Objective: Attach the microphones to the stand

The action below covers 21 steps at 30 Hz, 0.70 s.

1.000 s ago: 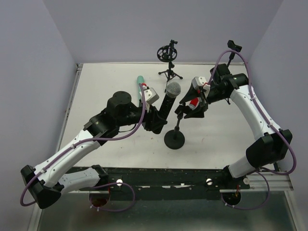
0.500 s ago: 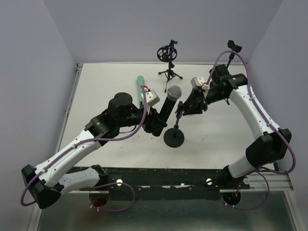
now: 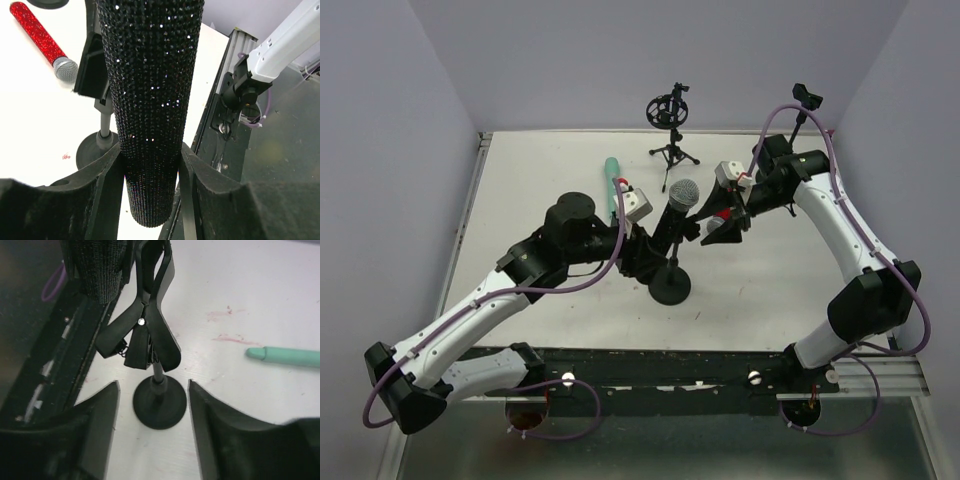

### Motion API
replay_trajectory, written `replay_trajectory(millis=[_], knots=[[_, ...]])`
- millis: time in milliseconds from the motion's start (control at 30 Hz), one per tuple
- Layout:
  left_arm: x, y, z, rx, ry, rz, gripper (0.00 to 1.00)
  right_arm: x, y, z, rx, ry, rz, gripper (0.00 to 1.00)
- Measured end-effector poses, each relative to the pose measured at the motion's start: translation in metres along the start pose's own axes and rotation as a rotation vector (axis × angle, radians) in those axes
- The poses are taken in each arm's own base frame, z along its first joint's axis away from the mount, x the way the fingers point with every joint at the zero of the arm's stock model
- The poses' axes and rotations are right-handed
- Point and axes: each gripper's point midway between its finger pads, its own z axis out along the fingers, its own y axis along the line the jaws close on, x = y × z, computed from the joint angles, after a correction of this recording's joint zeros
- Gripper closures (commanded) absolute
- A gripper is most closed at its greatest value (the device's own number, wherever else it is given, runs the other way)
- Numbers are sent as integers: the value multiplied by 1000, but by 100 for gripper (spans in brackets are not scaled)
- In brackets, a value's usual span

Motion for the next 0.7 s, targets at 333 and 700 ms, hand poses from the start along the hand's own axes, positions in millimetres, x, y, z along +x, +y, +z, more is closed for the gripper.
replay_trajectory(millis=[333, 700], knots=[[-12, -13, -35, -28, -108, 52, 100, -6, 4, -2, 34, 3, 19, 0], [-6, -6, -43, -82, -119, 49, 100, -34, -8, 16, 174, 2, 29, 2]])
